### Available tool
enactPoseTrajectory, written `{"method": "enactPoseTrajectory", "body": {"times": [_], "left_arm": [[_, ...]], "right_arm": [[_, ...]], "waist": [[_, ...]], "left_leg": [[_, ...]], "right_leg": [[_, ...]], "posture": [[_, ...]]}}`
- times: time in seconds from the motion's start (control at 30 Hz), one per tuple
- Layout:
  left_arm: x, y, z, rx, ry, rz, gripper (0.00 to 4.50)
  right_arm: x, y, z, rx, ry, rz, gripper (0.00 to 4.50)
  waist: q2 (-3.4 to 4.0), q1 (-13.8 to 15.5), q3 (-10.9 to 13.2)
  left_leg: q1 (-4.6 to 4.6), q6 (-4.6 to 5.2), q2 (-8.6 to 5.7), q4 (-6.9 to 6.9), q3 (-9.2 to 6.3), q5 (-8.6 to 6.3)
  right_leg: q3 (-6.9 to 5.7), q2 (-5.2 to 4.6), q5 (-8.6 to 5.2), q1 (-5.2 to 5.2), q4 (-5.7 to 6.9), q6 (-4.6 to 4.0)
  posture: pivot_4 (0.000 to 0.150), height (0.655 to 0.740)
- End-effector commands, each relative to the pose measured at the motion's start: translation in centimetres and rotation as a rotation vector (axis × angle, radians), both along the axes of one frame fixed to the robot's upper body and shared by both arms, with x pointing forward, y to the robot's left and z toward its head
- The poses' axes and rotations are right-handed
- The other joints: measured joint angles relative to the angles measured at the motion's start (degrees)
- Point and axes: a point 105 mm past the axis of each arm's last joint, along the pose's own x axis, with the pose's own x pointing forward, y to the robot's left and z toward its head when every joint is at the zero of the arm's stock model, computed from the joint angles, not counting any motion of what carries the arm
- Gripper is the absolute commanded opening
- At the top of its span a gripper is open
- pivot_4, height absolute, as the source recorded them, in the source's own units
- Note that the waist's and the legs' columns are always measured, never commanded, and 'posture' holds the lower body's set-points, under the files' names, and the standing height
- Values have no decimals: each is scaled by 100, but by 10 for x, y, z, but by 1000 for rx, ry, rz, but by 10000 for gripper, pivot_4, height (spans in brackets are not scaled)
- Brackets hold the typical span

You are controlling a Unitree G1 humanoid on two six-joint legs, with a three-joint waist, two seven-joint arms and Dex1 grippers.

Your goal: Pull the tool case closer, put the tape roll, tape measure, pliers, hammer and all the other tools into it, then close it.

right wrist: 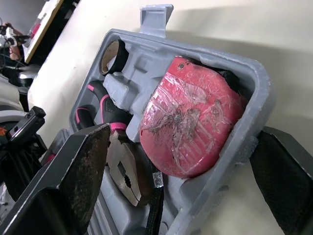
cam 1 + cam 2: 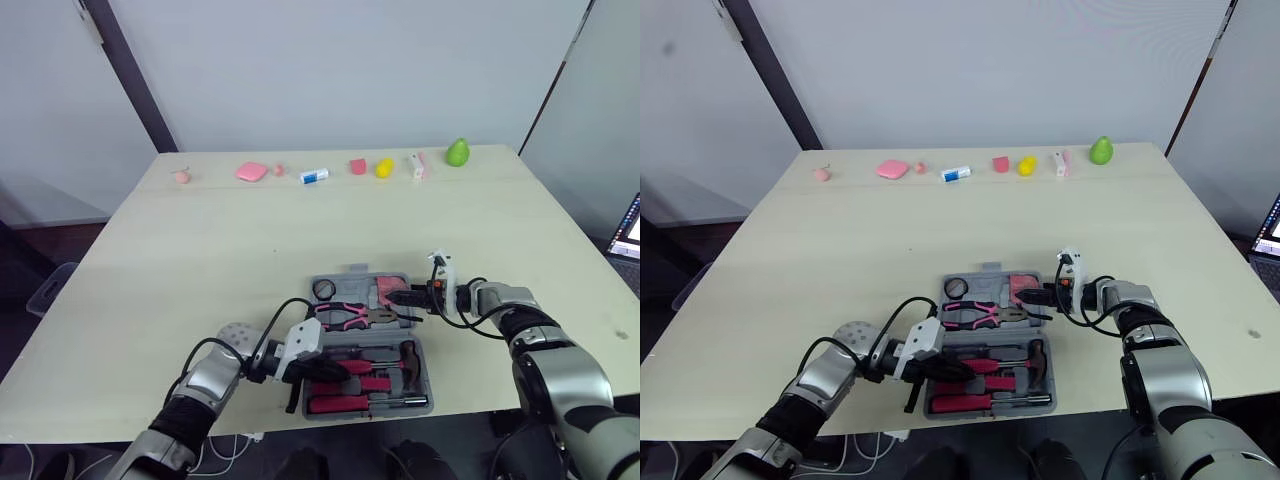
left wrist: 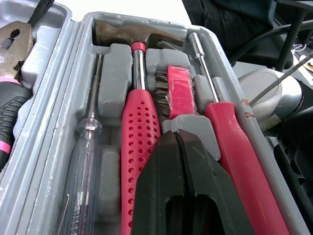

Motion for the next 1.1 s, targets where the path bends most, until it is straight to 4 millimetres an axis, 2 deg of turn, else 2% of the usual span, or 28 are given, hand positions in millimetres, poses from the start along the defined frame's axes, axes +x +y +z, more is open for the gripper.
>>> {"method": "enactPoseTrajectory", "body": {"times": [0.03,0.2,0.3,0.53,0.7,0.83,1.03,1.1], "left_arm": [[-11,8,-23,67,76,27,0],[-8,12,-17,36,51,54,0],[-5,12,0,-41,29,86,0],[-9,23,22,-112,-5,138,0],[-21,48,40,-143,-5,198,0],[-26,77,56,-108,-11,267,0],[-38,118,64,-62,2,373,0],[-34,130,67,-63,-12,448,0]], "right_arm": [[4,13,31,110,-117,81,43933],[0,14,43,164,-176,138,43933],[-6,14,51,185,-211,204,43933],[-22,14,70,251,-278,317,43933],[-49,14,79,274,-287,403,43933],[-83,3,62,160,-264,452,43933],[-116,-18,64,119,-314,370,43933],[-122,-29,64,79,-363,307,43933]], "waist": [[0,-2,0],[1,-6,0],[3,-16,3],[6,7,5],[9,18,8],[9,54,10],[23,56,27],[22,51,35]], "left_leg": [[0,0,0,-1,0,0],[0,0,2,-1,0,0],[-1,0,3,-1,-1,0],[-13,0,6,-2,-10,0],[-37,0,13,-4,-32,0],[-39,0,14,-5,-42,0],[-37,0,13,-5,-44,-1],[-31,-1,11,0,-31,0]], "right_leg": [[1,0,0,0,0,0],[0,1,0,0,0,0],[1,1,0,-3,0,0],[-8,-4,0,-9,-2,0],[-10,-13,0,-32,-1,0],[-19,-16,-1,-31,-4,0],[-28,-25,-5,-26,-12,-1],[-16,-23,-13,-27,-11,-12]], "posture": [[1500,7400],[1500,7400],[1500,7400],[1500,7400],[1500,7400],[1500,7400],[1500,7400],[1500,7400]]}}
